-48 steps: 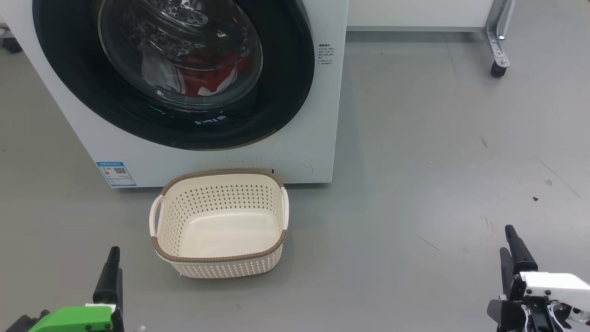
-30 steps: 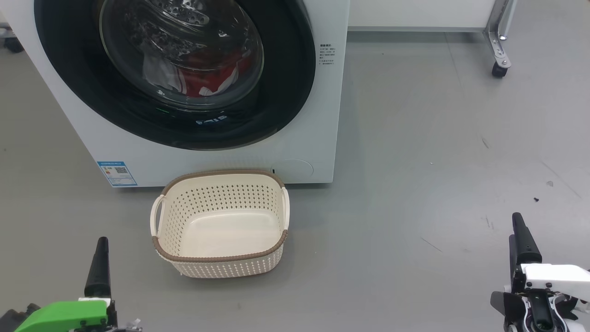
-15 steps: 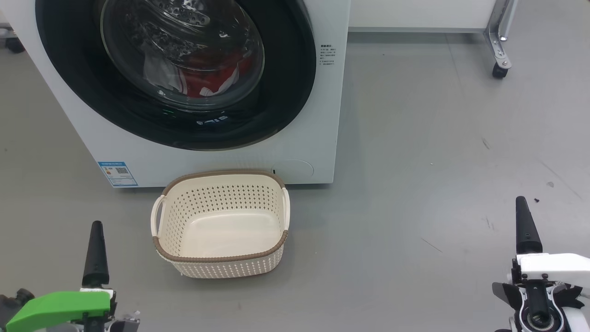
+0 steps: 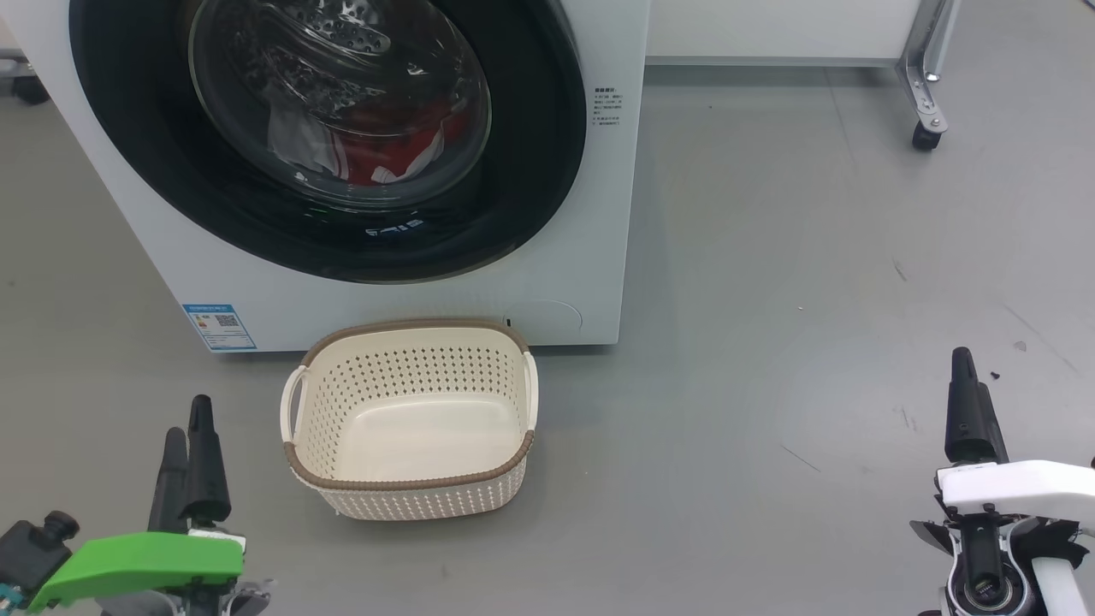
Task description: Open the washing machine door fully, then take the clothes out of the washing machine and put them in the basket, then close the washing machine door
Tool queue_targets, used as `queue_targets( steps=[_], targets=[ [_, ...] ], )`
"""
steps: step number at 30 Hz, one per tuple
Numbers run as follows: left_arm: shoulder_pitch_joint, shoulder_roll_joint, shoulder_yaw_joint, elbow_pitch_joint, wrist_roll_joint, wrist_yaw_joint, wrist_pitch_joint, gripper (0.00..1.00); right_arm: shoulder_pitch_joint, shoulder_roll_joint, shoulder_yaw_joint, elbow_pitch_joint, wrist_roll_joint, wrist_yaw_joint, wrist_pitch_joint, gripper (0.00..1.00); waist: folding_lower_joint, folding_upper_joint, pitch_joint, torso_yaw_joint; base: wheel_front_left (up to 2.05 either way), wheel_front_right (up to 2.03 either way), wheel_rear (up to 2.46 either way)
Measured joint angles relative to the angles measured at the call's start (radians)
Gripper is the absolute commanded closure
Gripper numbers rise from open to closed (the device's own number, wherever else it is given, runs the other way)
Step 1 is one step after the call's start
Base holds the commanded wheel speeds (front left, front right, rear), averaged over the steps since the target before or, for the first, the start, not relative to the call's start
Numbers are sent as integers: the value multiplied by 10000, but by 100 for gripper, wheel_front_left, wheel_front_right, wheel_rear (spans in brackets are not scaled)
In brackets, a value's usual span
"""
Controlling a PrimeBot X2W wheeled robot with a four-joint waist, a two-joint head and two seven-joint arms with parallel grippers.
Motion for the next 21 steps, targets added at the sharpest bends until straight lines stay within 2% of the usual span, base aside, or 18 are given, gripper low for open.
queue_targets(
  steps=[12, 21],
  targets=[
    [105, 38, -418, -184, 2784, -2, -343, 0, 14, -128, 671, -90, -2867, -105, -362, 0, 0, 0, -21, -79, 0, 0, 0],
    [151, 44, -552, -364, 4769, 94, -606, 0, 17, -111, 892, -209, -4075, -385, -602, 0, 0, 0, 15, -100, 0, 0, 0]
  ],
)
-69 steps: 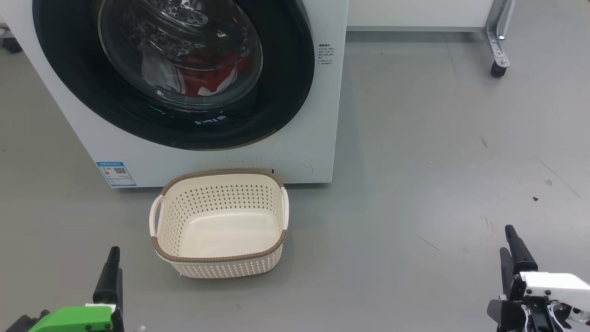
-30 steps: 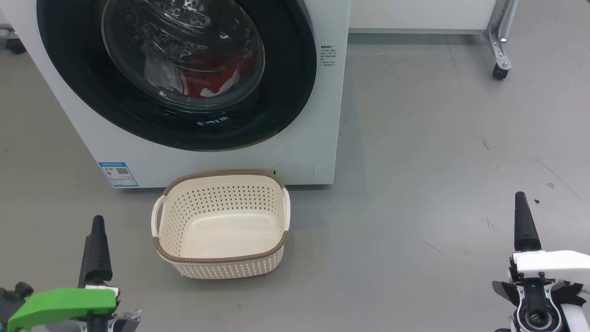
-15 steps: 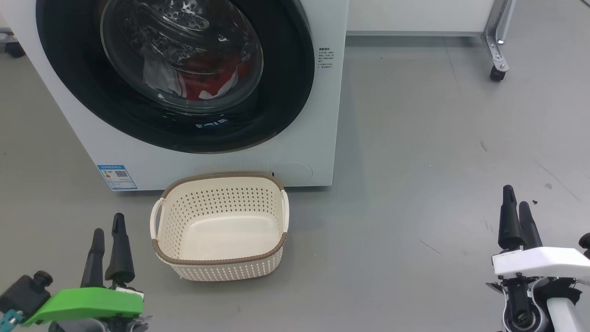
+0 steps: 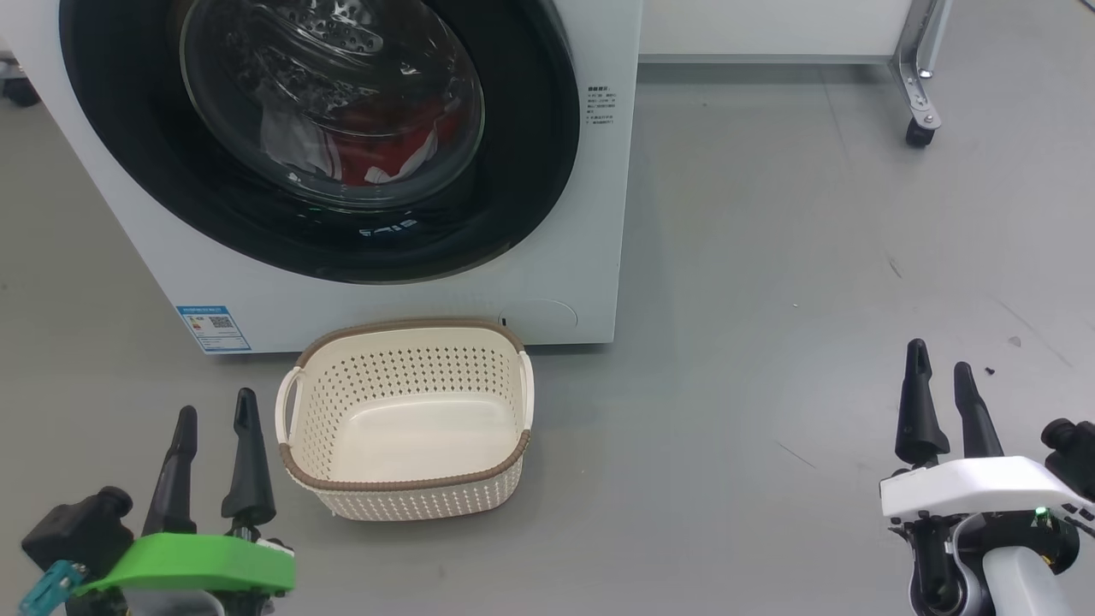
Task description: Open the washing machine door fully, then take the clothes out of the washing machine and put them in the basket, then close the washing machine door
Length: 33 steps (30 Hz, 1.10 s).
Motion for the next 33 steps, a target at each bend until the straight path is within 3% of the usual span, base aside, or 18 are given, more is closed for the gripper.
queue_targets(
  steps=[15, 33],
  targets=[
    [363, 65, -721, 539, 2681, 537, -401, 0, 17, -42, 828, 443, -2477, -424, -441, 0, 0, 0, 74, -32, 0, 0, 0],
    [383, 92, -1204, 1271, 4289, 928, -878, 0, 43, -54, 1528, 1197, -4084, -763, -880, 0, 0, 0, 116, -76, 0, 0, 0]
  ],
)
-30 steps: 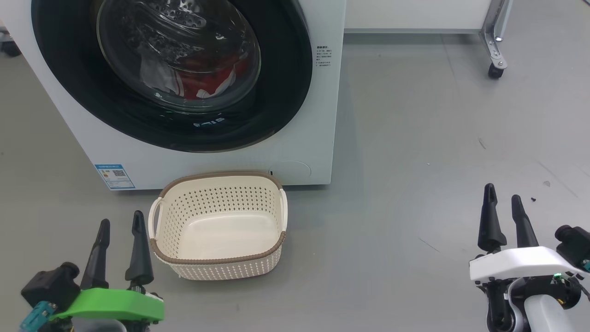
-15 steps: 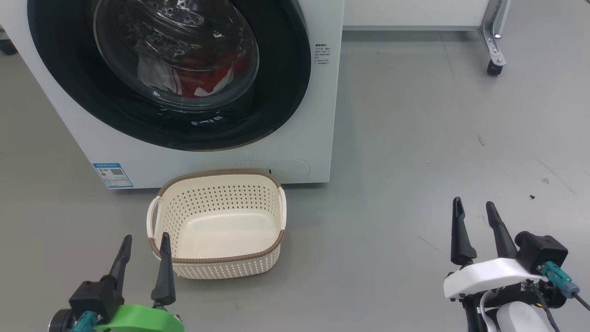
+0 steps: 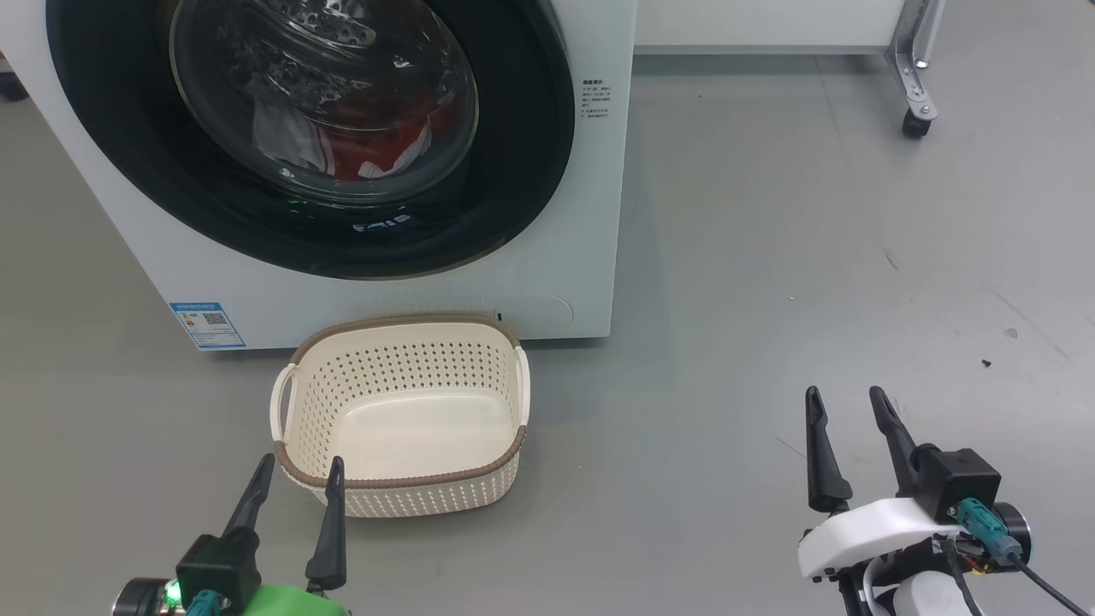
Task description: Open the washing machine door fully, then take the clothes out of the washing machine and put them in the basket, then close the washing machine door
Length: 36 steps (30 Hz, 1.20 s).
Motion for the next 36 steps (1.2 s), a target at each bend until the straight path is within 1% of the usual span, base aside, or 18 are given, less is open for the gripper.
queue_targets(
  steps=[6, 8, 22, 36],
  targets=[
    [-7, 12, -10, 61, -75, 77, 0, 0, -23, 0, 19, 100, -21, -17, 0, 0, 0, 0, -5, -10, 0, 0, 0],
    [-16, 12, -29, 88, -77, 127, 0, 0, -55, 0, 2, 100, -21, -88, 0, 0, 0, 0, -8, -13, 0, 0, 0],
    [-43, 13, -182, 217, -167, 307, 0, 0, -236, 0, 2, 161, 54, -88, 0, 0, 0, 0, -27, -5, 0, 0, 0],
    [-59, 15, -276, 399, -336, 314, 0, 0, -280, 0, 35, 224, 58, -86, 0, 0, 0, 0, -48, 3, 0, 0, 0]
  ],
)
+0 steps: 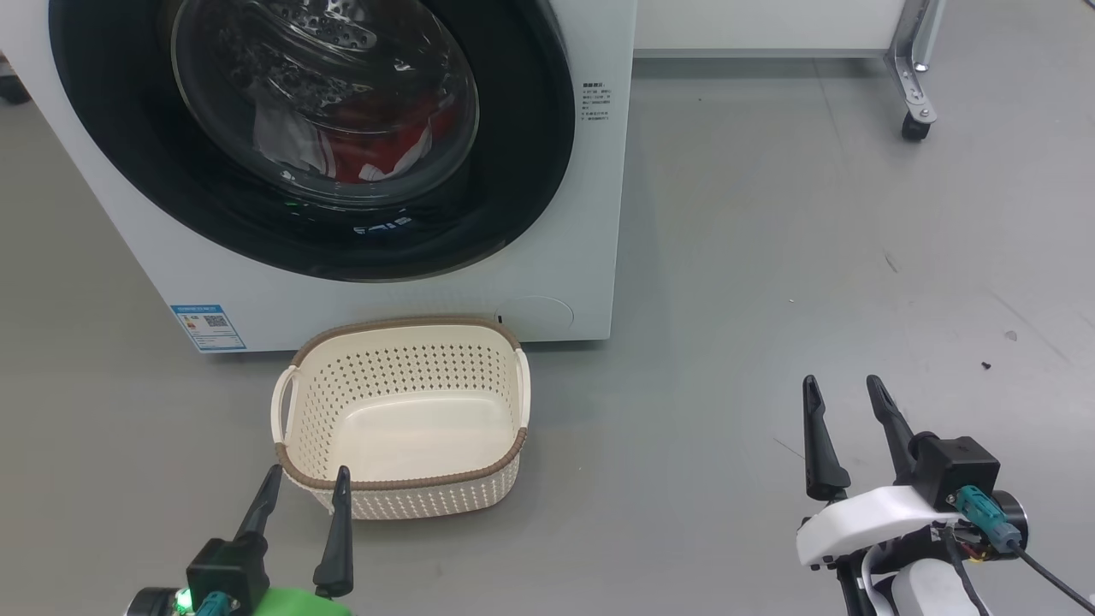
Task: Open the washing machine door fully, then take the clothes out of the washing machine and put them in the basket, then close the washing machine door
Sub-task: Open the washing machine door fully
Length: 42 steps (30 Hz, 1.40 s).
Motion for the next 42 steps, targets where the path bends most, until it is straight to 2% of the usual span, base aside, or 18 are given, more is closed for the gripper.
queue_targets(
  steps=[10, 11, 12, 13, 17, 21, 30, 37, 42],
  targets=[
    [-70, 0, -15, 29, -2, 88, 0, 0, -28, 0, 27, 4, 0, 0, 0, 0, 0, 0, 7, 24, 0, 0, 0],
    [-86, 0, -15, 31, -2, 88, 0, 0, -28, 0, 33, 13, 2, 4, 0, 41, 0, 0, 12, 29, 0, 0, 0],
    [-96, 0, -17, 31, -2, 88, 0, 0, -28, 0, 36, 19, 15, 4, 0, 73, 0, 0, 19, 35, 0, 0, 0],
    [-98, 0, -19, 31, -2, 90, 0, 0, -28, 0, 38, 19, 15, 4, 0, 100, 0, 0, 27, 42, 0, 0, 0],
    [-108, 0, -92, 23, -2, 104, 0, 0, -28, 2, 4, -90, 127, 10, 0, 100, 0, 0, 160, 84, 0, 0, 0],
    [-208, 2, -134, -56, -2, 104, 0, 0, -80, 6, -73, -270, 746, 109, -31, 100, 0, 0, 351, 141, 0, 0, 0],
    [-507, 2, -408, -182, -2, 81, -2, 0, -469, 6, -677, -562, 4445, 117, -75, 100, 0, 0, 921, 347, 0, 0, 0],
    [-781, 2, -673, -199, 0, 67, -2, 0, -1378, 0, -1231, -621, 7112, 115, -73, 100, 0, 0, 1385, 665, 0, 0, 0],
    [-996, 2, -765, -276, 6, 56, -2, 0, -2117, -23, -1183, -593, 9005, 128, 748, 100, 0, 0, 1756, 928, 0, 0, 0]
  ],
)
